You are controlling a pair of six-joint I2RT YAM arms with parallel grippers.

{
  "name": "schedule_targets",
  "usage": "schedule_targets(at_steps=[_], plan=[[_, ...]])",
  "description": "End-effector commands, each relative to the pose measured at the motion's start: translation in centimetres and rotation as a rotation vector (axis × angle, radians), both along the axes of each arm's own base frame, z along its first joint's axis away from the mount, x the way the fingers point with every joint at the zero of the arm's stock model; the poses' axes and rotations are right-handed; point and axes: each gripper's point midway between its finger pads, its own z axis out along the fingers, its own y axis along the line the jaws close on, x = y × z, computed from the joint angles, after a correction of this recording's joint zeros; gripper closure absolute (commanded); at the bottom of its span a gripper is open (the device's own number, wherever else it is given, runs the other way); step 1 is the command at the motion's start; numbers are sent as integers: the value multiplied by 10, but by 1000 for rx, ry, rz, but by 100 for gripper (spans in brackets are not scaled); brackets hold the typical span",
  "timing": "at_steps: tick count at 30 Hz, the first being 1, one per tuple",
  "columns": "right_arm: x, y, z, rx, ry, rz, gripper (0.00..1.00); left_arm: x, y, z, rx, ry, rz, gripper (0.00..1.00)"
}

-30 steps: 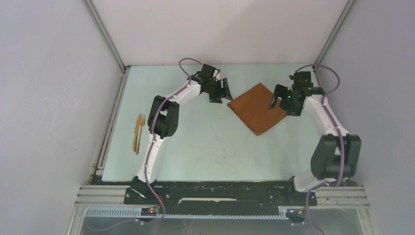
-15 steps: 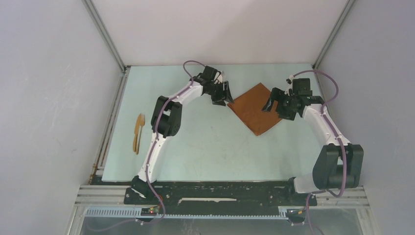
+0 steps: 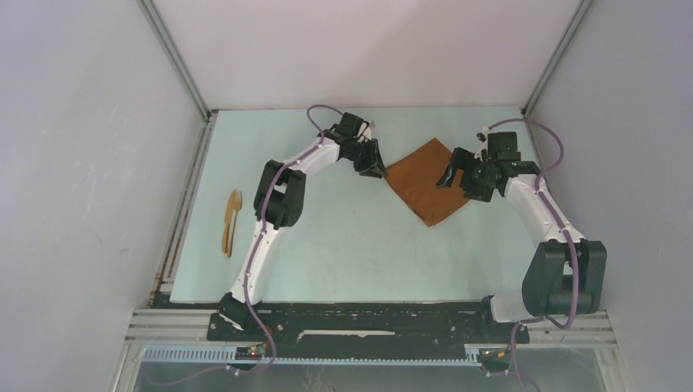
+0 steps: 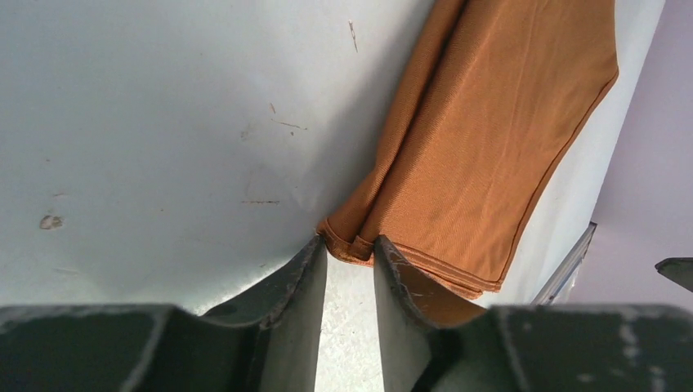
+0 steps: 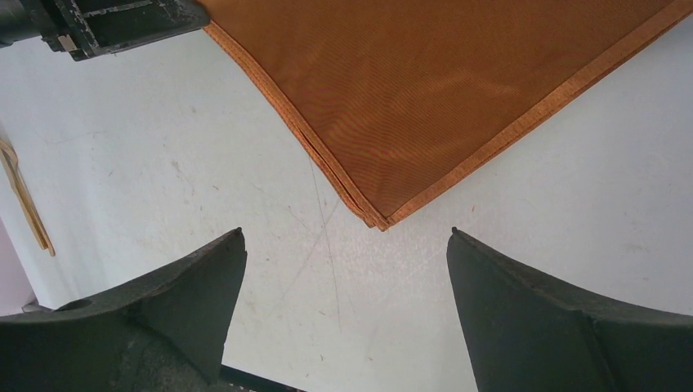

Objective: Fold the napkin into a case and place the utensils inside
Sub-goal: Rotate the square-folded napkin at the center of the board.

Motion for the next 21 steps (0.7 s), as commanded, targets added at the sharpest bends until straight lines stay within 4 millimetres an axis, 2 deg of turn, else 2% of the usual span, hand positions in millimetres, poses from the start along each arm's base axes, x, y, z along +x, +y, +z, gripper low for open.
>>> schedule_targets(at_steps=[1,4,7,12,13,14,15,16,18,21], plan=[[2,1,5,9,-26,4,1,4,-6,2,-16,-13,2,67],[0,0,-1,3,-8,4,1,3,-8,8,-37,-19,14,74],[-3,1,-8,9,8,-9,1,-4,-5,10,-58,-13,50,87],[-15,-5,-28,7,88,-94,1,-26,1,24,-145,3,152,90],[-18,-4,-31,18,99,-105,1,-38,8,14,-152,35,184,91],[-21,-8,-35,27,112,-132,1,-38,6,27,-189,12,217,92],[-24,-13,-39,36,129,-162,1,-46,8,28,-207,21,249,92],[-27,-19,-43,44,144,-187,2,-61,11,22,-218,51,284,92],[-34,-31,-50,44,172,-226,3,-82,11,24,-246,78,339,92],[-44,-44,-59,23,210,-251,4,-120,5,31,-352,114,457,100]])
